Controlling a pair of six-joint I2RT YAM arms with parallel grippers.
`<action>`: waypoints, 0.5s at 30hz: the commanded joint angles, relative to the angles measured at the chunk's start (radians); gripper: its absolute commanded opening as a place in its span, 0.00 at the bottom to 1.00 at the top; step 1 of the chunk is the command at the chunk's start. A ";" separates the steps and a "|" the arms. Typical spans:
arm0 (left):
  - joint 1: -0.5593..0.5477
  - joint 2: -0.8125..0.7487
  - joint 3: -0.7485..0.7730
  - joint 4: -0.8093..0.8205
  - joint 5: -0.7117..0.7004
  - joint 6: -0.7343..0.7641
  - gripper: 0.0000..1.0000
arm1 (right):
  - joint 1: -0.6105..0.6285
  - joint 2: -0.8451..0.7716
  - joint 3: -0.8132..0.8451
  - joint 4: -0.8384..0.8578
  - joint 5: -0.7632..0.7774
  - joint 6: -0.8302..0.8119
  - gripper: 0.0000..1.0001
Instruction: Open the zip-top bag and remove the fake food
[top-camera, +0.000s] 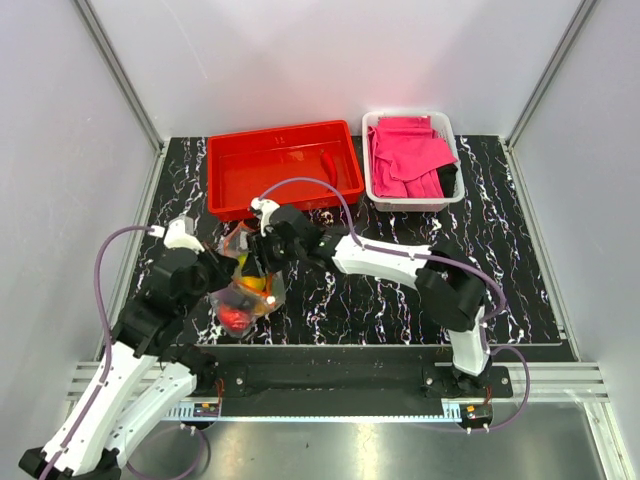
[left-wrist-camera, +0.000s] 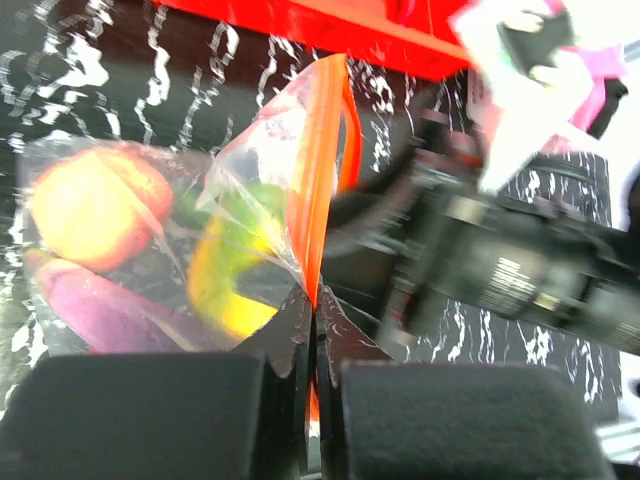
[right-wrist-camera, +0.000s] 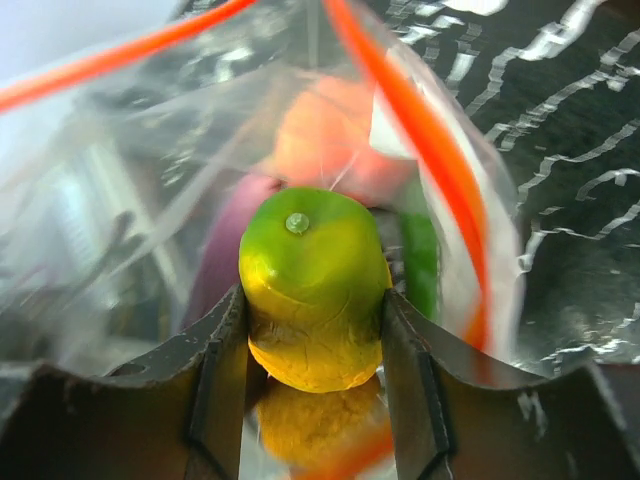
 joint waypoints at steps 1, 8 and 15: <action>-0.001 -0.046 0.051 -0.010 -0.102 -0.005 0.00 | 0.005 -0.109 -0.044 0.023 -0.123 -0.035 0.13; -0.001 -0.047 0.063 -0.028 -0.081 0.015 0.00 | 0.005 -0.204 -0.081 0.038 -0.145 -0.042 0.13; -0.001 -0.070 0.006 -0.022 -0.044 -0.014 0.00 | 0.005 -0.211 0.066 0.037 -0.076 -0.047 0.10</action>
